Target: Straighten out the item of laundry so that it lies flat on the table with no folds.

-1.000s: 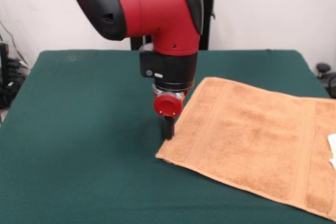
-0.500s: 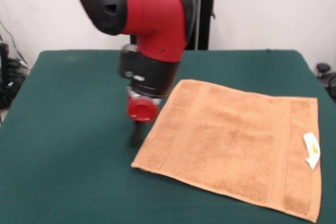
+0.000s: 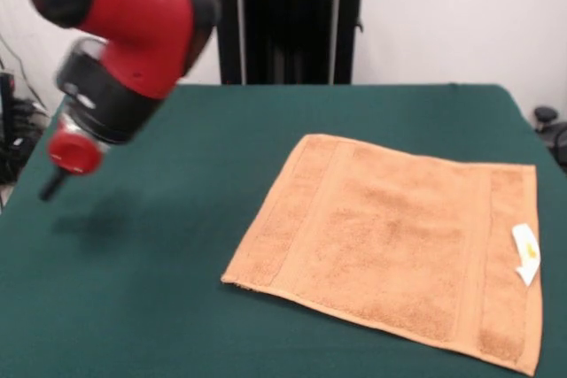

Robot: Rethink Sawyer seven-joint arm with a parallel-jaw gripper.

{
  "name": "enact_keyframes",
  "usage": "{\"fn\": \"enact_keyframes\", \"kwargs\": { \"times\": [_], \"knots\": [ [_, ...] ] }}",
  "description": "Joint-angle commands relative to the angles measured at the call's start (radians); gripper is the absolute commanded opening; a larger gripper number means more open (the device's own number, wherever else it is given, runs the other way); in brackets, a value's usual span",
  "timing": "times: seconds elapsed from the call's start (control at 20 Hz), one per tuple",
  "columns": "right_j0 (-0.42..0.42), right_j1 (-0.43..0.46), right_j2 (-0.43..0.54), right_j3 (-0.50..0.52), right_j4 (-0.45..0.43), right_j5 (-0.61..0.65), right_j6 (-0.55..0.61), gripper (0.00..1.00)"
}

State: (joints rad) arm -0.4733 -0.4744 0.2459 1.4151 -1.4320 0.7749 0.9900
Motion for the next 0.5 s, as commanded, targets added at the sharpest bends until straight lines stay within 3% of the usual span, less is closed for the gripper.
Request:
{"fn": "enact_keyframes", "kwargs": {
  "times": [0.05,0.25,0.5],
  "knots": [
    [0.021,0.033,-0.015,0.003,0.017,0.039,-0.256,0.0],
    [-0.104,-0.01,0.161,0.125,0.216,-0.091,-0.325,0.0],
    [-0.245,-0.041,0.369,0.241,0.427,-0.1,-0.409,0.0]
  ]
}}
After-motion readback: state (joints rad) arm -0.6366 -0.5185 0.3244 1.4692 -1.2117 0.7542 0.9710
